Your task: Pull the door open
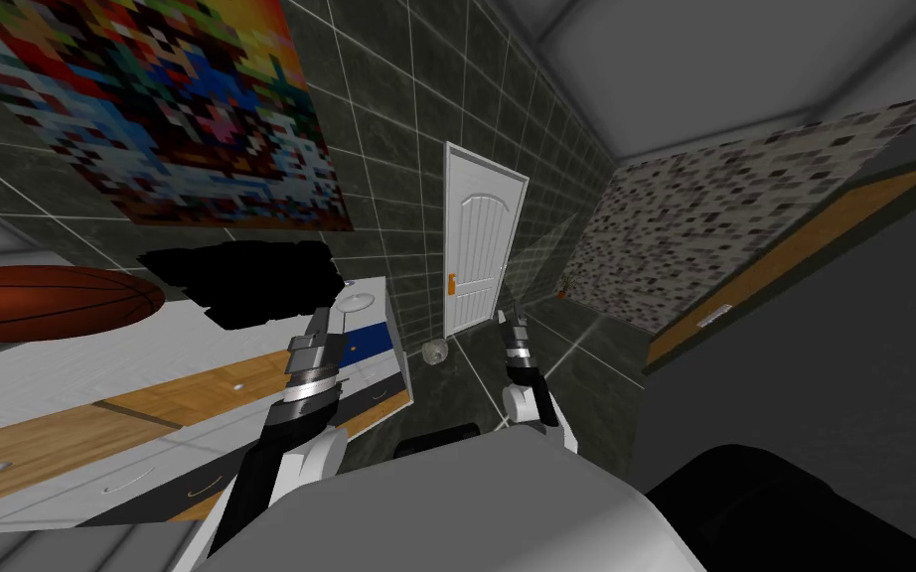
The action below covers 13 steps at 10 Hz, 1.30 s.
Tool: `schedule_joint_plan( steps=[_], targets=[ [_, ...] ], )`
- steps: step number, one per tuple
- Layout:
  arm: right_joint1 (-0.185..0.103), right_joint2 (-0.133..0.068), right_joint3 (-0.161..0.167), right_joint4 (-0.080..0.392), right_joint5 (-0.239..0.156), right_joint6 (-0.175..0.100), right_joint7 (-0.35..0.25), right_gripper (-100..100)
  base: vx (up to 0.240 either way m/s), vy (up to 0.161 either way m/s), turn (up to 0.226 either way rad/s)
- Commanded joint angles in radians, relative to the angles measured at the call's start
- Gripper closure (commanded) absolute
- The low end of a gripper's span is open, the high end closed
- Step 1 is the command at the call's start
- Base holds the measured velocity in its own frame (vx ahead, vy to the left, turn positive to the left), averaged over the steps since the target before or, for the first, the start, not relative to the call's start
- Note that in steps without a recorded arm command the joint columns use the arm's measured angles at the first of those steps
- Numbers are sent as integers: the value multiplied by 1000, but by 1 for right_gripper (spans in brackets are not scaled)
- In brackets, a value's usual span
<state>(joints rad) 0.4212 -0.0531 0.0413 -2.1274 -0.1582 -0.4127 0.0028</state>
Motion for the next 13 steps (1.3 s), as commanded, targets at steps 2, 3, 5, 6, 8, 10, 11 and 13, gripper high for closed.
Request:
schedule_joint_plan(
  steps=[2, 3, 5, 6, 8, 10, 11, 13],
  targets=[
    [-26, -17, 9, 49, -46, -9, -39, -100, 68, -44, 93],
    [-37, -23, 14, 69, -64, -12, -55, -100, 83, -48, 115],
    [-60, -36, 23, 109, -102, -17, -86, -100, 78, -48, 108],
    [-74, -43, 28, 132, -124, -20, -104, -100, 67, -49, 126],
    [-101, -57, 39, 178, -169, -26, -140, -100, 76, -64, 127],
    [-129, -72, 50, 227, -215, -32, -178, -100, 99, -84, 127],
    [-144, -79, 56, 253, -239, -36, -198, -100, 100, -77, 136],
    [-173, -94, 68, 304, -288, -42, -237, -100, 78, -75, 137]
  ],
)
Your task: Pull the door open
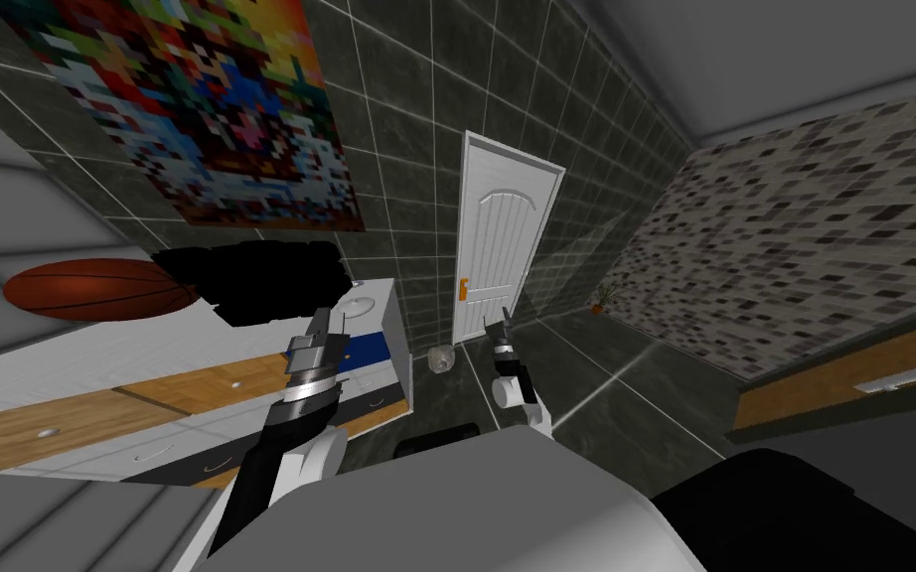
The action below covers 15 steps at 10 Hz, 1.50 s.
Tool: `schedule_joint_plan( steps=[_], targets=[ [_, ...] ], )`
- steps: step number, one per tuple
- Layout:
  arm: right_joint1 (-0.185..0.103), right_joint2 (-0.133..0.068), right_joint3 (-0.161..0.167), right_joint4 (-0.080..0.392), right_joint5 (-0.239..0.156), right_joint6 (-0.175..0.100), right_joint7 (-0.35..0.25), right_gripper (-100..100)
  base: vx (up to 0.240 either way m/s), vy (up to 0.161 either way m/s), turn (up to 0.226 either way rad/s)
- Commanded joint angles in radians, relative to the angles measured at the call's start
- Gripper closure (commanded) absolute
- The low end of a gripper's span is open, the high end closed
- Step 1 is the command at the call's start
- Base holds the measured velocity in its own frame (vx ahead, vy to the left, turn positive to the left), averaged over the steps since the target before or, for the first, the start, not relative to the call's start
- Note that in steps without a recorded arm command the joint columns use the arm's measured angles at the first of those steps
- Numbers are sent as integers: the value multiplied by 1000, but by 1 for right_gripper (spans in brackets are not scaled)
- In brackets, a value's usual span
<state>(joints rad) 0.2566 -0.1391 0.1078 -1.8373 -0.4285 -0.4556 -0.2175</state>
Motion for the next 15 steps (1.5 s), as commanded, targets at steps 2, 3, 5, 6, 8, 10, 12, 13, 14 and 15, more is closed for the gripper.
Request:
schedule_joint_plan(
  steps=[2, 3, 5, 6, 8, 10, 12, 13, 14, 15],
  targets=[
    [-40, -24, 14, 68, -70, -7, -59, -100, 75, -77, 143],
    [-56, -32, 20, 95, -95, -10, -81, -100, 81, -89, 148],
    [-88, -48, 33, 151, -148, -17, -124, -100, 83, -78, 161],
    [-104, -56, 39, 179, -175, -21, -145, -100, 88, -90, 122],
    [-137, -73, 52, 235, -228, -28, -189, -100, 82, -92, 161],
    [-169, -89, 65, 291, -281, -35, -232, -100, 65, -95, 159],
    [-202, -105, 78, 347, -335, -43, -276, -100, 64, -96, 135],
    [-218, -112, 84, 374, -361, -46, -297, -100, 58, -72, 159],
    [-233, -120, 90, 401, -387, -50, -318, -100, 58, -100, 150],
    [-249, -128, 96, 428, -412, -53, -339, -100, 62, -115, 146]
  ],
)
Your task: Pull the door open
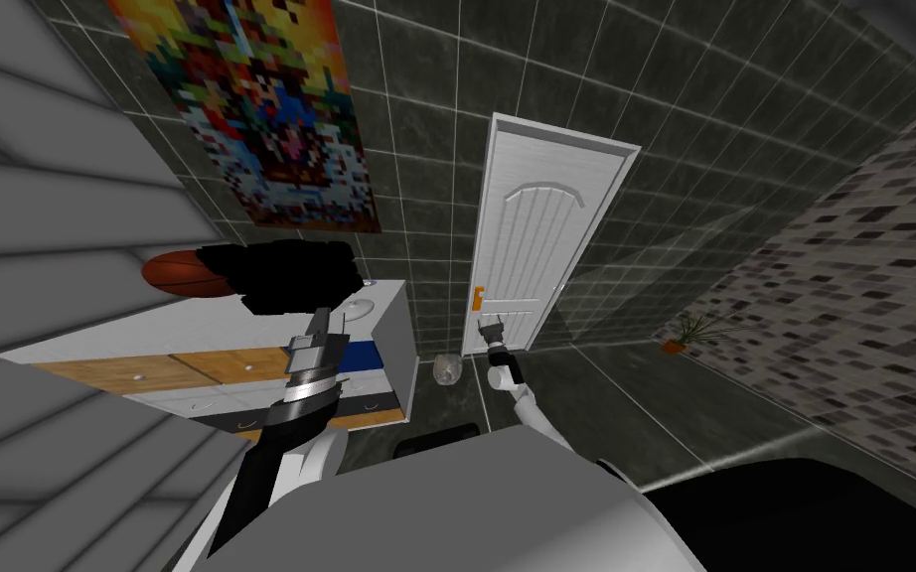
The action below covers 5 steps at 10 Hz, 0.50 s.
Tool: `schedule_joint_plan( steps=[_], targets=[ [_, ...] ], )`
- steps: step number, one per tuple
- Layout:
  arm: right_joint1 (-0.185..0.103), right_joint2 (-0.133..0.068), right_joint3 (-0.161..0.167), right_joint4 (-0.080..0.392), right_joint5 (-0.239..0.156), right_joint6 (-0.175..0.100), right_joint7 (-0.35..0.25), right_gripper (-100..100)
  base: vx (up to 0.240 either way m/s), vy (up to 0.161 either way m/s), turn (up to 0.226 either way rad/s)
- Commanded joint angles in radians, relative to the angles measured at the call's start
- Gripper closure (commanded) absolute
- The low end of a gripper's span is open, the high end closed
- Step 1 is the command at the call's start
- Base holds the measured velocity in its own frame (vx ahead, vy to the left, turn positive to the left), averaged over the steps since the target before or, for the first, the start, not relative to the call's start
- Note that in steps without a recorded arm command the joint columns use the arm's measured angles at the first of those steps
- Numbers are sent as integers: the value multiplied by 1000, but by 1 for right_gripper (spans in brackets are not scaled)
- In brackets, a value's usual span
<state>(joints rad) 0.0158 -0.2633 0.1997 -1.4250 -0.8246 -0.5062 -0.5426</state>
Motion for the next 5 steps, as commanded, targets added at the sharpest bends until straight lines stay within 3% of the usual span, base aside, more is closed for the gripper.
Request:
schedule_joint_plan(
  steps=[1, 5],
  targets=[
    [-24, -11, 11, 43, -42, -6, -35, -100, 82, -117, 149],
    [-84, -40, 34, 145, -140, -19, -115, -100, 67, -91, 139]
  ],
)
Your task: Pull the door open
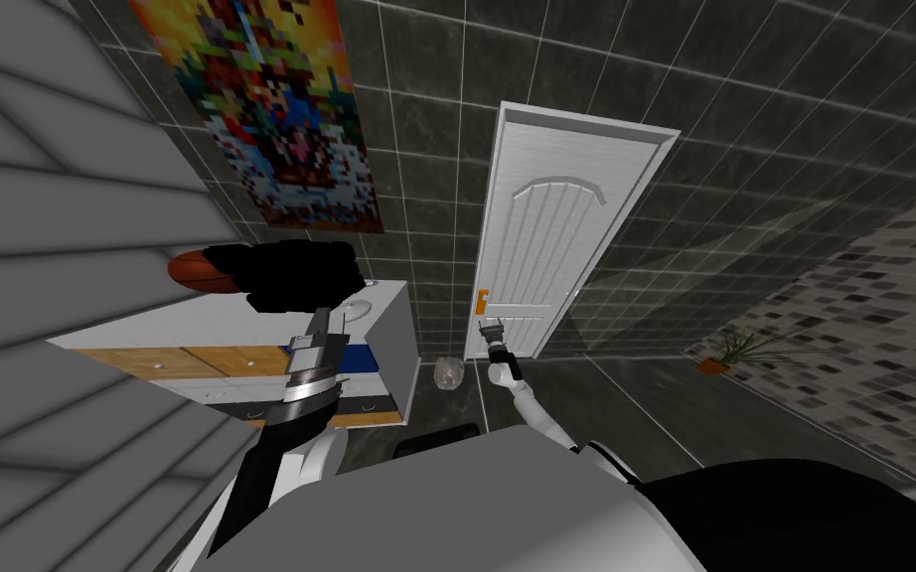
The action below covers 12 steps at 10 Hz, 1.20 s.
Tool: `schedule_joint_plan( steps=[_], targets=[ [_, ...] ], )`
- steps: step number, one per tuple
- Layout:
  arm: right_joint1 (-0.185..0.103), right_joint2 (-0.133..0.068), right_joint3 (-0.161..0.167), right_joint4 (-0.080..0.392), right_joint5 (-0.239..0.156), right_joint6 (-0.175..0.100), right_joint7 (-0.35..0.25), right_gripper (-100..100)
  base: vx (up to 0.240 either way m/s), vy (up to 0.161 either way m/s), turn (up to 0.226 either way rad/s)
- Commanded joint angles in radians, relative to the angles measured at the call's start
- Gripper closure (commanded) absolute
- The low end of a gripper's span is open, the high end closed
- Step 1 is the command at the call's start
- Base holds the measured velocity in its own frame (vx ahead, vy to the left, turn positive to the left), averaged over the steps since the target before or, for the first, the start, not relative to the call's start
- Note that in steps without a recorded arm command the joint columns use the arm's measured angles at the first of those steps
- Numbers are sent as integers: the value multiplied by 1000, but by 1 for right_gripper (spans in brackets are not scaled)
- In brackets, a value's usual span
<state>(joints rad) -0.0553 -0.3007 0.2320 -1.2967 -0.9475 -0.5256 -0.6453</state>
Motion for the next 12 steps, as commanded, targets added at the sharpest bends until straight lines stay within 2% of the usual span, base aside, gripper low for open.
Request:
schedule_joint_plan(
  steps=[1, 12],
  targets=[
    [-26, -9, 7, 40, -39, -3, -30, -100, 62, -88, 142],
    [-162, -75, 61, 275, -262, -33, -213, -100, 47, -90, 113]
  ],
)
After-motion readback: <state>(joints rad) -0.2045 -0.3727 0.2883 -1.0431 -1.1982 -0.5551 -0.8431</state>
